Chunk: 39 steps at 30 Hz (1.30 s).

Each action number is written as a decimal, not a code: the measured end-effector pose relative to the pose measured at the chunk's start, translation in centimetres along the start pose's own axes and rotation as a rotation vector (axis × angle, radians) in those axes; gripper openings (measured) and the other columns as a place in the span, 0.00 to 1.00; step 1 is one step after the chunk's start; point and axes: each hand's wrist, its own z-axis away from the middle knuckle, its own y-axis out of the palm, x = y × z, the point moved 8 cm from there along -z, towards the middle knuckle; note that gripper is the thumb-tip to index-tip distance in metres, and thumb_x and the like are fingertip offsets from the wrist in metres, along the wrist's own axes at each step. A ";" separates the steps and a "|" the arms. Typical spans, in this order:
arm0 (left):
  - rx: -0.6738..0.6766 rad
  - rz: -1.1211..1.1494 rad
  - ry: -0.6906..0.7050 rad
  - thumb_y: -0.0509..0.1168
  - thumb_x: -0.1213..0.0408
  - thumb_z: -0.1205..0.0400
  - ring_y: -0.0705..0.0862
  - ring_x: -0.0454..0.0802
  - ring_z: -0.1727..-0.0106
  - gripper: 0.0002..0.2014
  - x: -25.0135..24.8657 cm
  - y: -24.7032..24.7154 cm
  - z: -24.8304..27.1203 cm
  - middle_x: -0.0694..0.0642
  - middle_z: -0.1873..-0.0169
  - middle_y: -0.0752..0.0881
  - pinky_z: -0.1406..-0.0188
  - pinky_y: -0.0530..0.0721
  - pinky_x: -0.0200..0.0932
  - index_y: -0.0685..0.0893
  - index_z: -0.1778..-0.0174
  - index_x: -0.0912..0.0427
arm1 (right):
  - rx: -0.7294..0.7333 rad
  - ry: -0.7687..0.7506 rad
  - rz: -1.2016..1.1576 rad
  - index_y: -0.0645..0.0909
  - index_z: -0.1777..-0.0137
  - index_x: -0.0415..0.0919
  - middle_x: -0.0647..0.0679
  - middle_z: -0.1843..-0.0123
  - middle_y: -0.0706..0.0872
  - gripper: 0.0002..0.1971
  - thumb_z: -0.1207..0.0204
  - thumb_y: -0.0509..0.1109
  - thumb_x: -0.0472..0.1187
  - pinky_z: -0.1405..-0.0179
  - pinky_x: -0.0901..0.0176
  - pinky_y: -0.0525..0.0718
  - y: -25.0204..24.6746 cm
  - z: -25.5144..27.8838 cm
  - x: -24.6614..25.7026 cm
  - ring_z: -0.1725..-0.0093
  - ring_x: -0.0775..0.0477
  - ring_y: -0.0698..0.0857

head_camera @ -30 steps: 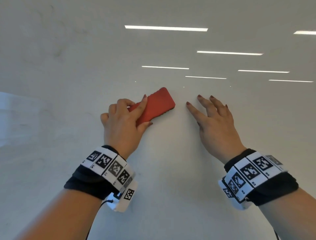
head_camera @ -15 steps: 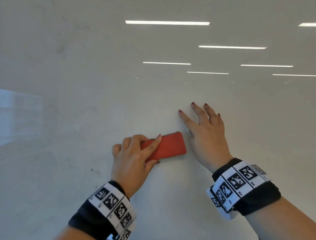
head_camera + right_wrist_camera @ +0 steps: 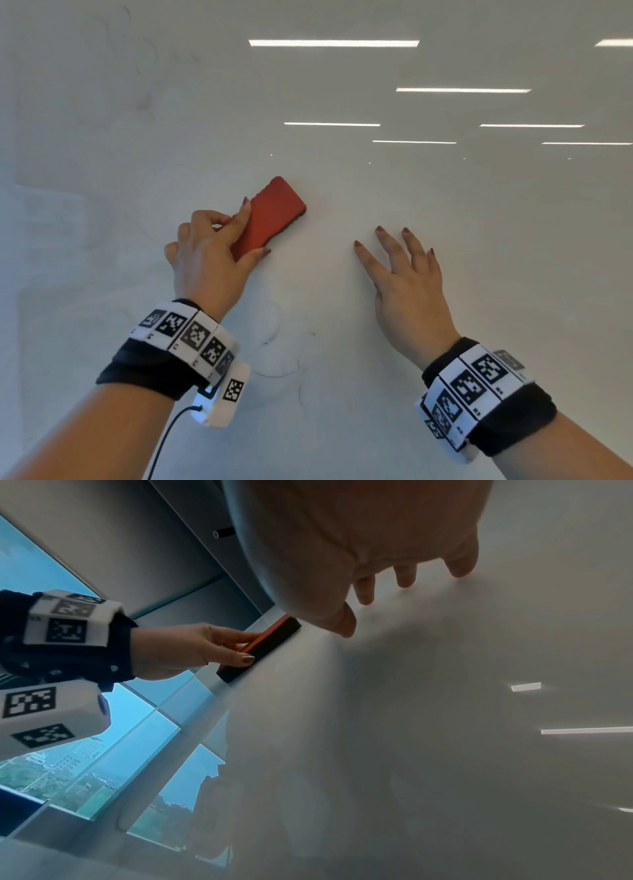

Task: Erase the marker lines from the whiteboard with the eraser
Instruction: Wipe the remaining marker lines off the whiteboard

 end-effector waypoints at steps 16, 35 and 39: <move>0.185 -0.071 0.386 0.77 0.45 0.35 0.78 0.58 0.51 0.33 -1.8 2.4 8.0 0.52 0.48 0.80 0.55 0.72 0.55 0.78 0.32 0.38 | 0.217 0.142 -0.111 0.52 0.17 0.59 0.49 0.14 0.46 0.35 0.20 0.57 0.33 0.23 0.30 0.53 0.5 0.2 3.5 0.17 0.36 0.42; 0.238 0.069 0.371 0.79 0.46 0.38 0.74 0.55 0.53 0.35 -0.5 4.1 12.8 0.52 0.52 0.79 0.57 0.71 0.52 0.79 0.33 0.39 | 0.124 0.140 -0.117 0.59 0.18 0.54 0.50 0.16 0.57 0.36 0.24 0.60 0.27 0.26 0.33 0.65 1.7 2.2 4.1 0.18 0.36 0.53; 0.302 0.073 0.413 0.79 0.46 0.38 0.75 0.53 0.54 0.34 0.4 5.3 17.1 0.49 0.53 0.80 0.58 0.69 0.49 0.80 0.34 0.39 | 0.109 0.112 -0.111 0.57 0.17 0.53 0.49 0.16 0.58 0.37 0.23 0.61 0.28 0.25 0.32 0.64 2.0 2.6 4.1 0.18 0.35 0.54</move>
